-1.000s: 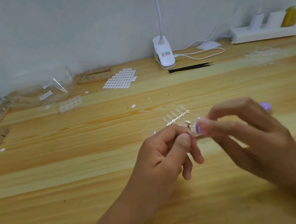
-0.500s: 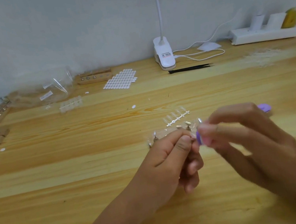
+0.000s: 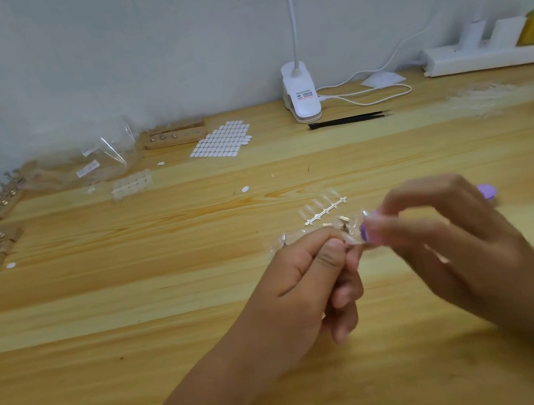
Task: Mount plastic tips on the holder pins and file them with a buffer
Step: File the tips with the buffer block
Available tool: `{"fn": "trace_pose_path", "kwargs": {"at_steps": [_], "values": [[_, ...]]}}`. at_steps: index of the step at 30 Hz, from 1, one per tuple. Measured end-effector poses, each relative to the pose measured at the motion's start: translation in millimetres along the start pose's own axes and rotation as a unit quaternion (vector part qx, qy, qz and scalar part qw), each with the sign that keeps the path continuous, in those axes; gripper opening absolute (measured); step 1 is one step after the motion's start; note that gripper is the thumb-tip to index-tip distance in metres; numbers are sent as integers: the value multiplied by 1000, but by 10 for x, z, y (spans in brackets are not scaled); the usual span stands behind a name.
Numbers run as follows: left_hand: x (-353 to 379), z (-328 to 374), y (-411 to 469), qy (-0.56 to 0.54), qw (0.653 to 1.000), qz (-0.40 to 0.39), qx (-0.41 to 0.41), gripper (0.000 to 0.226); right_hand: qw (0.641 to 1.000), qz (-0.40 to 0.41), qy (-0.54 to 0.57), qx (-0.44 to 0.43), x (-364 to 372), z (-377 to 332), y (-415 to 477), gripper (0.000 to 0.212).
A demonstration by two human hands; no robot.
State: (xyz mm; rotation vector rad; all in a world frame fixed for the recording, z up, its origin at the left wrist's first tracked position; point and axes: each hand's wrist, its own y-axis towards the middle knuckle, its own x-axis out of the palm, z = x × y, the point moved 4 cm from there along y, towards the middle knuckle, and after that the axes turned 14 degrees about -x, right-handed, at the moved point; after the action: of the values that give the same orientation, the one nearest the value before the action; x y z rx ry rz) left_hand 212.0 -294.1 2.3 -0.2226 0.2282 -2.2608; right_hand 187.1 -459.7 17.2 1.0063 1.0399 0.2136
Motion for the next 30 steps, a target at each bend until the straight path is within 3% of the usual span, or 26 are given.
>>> {"fn": "trace_pose_path", "kwargs": {"at_steps": [3, 7, 13, 18, 23, 27, 30], "values": [[-9, -9, 16, -4, 1000, 11, -1, 27, 998, 34, 30, 33, -19, -8, 18, 34], [12, -26, 23, 13, 1000, 10, 9, 29, 998, -2, 40, -42, 44, -177, 4, 41], [-106, 18, 35, 26, 996, 78, 46, 25, 996, 12, 54, 76, -6, 150, 8, 28], [-112, 1, 19, 79, 989, 108, 64, 21, 998, -21, 62, -11, 48, -77, 36, 35], [-127, -17, 25, 120, 982, 139, 47, 19, 998, -39, 33, 19, 52, 49, 23, 34], [-123, 14, 0, 133, 977, 151, 69, 19, 997, -46, 57, -23, 67, -60, 9, 38], [-141, 5, 8, 144, 974, 165, 63, 16, 998, -57, 36, 8, 80, 42, 9, 37]]}}
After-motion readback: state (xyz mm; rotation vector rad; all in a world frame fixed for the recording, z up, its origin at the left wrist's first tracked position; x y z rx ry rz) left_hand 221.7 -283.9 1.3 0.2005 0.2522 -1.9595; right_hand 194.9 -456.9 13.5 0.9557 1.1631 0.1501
